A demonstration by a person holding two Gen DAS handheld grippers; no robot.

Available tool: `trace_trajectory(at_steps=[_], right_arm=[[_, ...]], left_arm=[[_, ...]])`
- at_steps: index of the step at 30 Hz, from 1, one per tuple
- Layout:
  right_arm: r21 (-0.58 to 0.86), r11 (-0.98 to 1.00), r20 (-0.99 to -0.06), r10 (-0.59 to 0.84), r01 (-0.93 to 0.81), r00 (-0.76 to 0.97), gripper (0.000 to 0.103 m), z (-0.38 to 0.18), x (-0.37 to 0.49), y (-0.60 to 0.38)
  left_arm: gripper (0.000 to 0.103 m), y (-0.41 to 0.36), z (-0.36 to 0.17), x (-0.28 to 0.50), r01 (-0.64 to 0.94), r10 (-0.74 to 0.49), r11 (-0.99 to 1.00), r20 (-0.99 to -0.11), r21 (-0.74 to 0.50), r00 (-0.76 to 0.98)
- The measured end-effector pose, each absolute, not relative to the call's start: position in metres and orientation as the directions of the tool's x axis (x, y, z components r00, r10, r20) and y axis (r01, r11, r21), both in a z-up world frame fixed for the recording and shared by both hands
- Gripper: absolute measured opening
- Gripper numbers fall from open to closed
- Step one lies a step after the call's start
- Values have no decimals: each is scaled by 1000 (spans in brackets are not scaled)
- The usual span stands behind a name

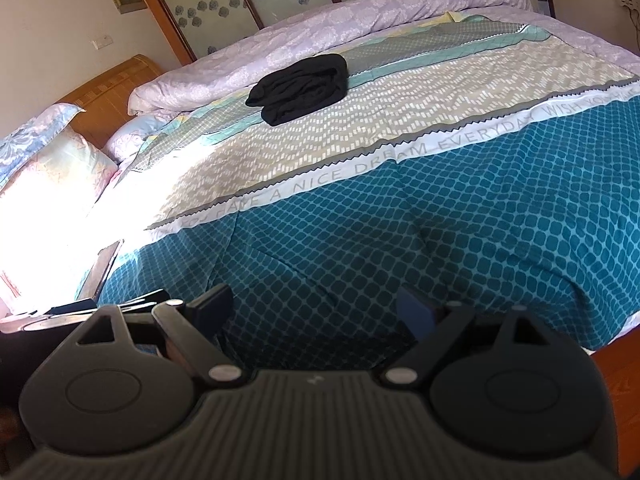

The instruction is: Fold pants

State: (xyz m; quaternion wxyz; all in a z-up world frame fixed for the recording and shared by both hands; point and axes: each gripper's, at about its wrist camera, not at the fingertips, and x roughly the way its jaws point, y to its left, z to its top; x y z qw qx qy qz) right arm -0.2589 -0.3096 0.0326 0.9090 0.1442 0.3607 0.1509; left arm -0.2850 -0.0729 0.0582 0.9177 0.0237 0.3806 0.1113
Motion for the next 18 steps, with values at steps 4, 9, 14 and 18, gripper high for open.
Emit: trace_trajectory(at_steps=[4, 9, 14, 18], right_arm=[[353, 918, -599, 369, -180, 711, 91, 35, -261, -307], [334, 924, -582, 359, -188, 729, 91, 38, -264, -303], [333, 926, -581, 350, -178, 735, 91, 39, -263, -302], [334, 927, -582, 346, -172, 735, 91, 39, -262, -302]], left_arm=[[103, -74, 59, -286, -180, 224, 974, -687, 136, 691], [103, -73, 59, -285, -177, 221, 975, -694, 135, 686], [103, -75, 57, -284, -171, 221, 975, -703, 141, 676], [103, -75, 55, -284, -171, 219, 975, -709, 140, 670]])
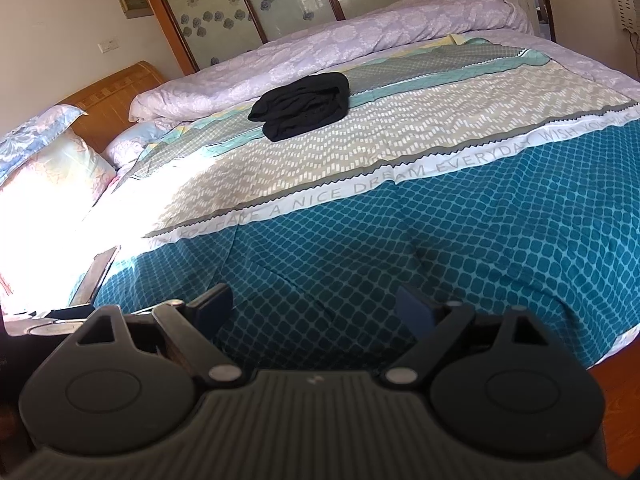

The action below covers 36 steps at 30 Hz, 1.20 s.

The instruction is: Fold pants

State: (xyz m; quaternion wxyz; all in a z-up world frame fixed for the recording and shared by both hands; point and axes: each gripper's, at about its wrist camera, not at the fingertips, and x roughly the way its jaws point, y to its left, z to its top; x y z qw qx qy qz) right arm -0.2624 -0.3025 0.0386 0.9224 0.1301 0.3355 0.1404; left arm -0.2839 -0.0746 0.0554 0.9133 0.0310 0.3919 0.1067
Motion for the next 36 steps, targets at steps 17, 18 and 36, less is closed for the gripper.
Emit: trace_trajectory(at_steps=[17, 18, 36], right_arm=[[344, 926, -588, 342, -157, 733, 91, 37, -262, -301], [344, 926, -588, 342, -156, 733, 91, 37, -262, -301], [349, 925, -594, 341, -149, 729, 91, 35, -262, -301]], left_arm=[[103, -71, 51, -280, -189, 228, 972, -742, 138, 630], [103, -71, 51, -280, -190, 229, 972, -742, 138, 631], [103, -74, 51, -279, -178, 237, 971, -748, 160, 619]])
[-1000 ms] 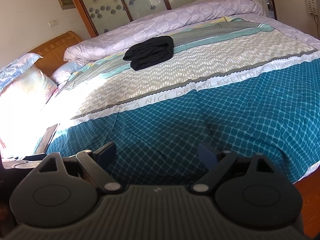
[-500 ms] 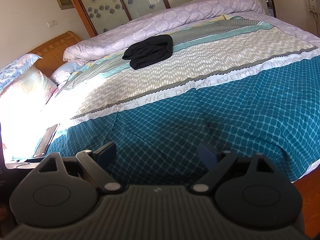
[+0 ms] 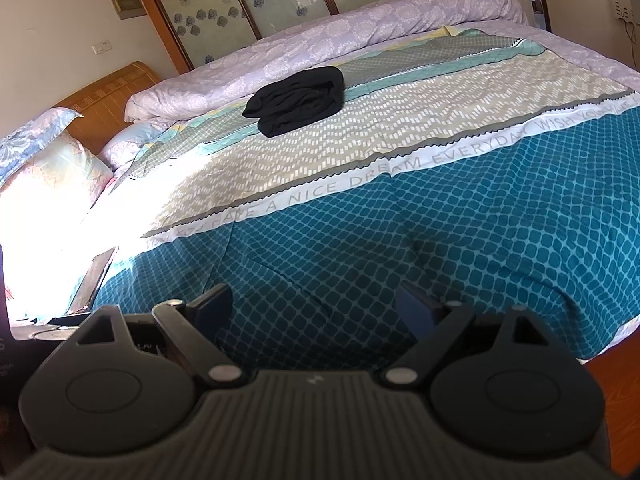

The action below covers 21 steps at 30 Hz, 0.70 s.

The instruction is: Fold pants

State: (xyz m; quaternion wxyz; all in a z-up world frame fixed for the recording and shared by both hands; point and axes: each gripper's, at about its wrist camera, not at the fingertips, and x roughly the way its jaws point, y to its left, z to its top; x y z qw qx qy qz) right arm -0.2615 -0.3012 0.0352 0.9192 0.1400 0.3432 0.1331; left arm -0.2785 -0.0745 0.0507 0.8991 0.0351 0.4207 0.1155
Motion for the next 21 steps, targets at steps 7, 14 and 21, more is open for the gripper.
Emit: trace_trajectory(at_steps=[7, 14, 21], right_arm=[[348, 925, -593, 341, -149, 729, 91, 35, -261, -301], [348, 926, -594, 340, -148, 729, 91, 36, -262, -301], [347, 926, -592, 340, -149, 731, 91, 36, -261, -301]], left_arm=[[103, -73, 51, -278, -185, 231, 972, -755, 146, 614], [103, -72, 52, -278, -184, 209, 976, -760, 119, 616], [103, -72, 52, -278, -185, 201, 977, -761, 108, 617]])
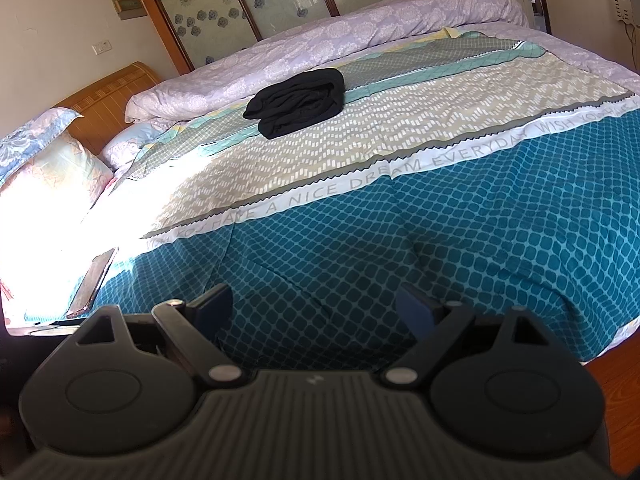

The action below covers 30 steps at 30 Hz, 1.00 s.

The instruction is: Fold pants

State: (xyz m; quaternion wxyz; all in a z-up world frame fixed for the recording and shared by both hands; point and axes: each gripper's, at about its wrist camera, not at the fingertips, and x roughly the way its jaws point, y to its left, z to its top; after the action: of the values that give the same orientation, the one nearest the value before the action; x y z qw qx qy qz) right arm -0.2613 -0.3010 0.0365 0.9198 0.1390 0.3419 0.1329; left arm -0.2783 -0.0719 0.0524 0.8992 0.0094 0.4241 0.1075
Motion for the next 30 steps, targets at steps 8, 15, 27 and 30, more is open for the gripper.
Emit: trace_trajectory(at_steps=[8, 15, 27, 30], right_arm=[[346, 926, -591, 340, -150, 731, 91, 36, -261, -301], [347, 926, -593, 339, -148, 730, 91, 36, -262, -301], [347, 926, -594, 340, -148, 729, 91, 36, -261, -301], [348, 926, -594, 339, -148, 729, 91, 36, -261, -301]], left_arm=[[103, -72, 52, -278, -188, 203, 976, -762, 108, 615], [103, -71, 50, -277, -192, 205, 975, -771, 110, 603], [103, -70, 48, -277, -195, 210, 974, -779, 115, 590], [103, -69, 48, -276, -198, 210, 974, -781, 113, 588]])
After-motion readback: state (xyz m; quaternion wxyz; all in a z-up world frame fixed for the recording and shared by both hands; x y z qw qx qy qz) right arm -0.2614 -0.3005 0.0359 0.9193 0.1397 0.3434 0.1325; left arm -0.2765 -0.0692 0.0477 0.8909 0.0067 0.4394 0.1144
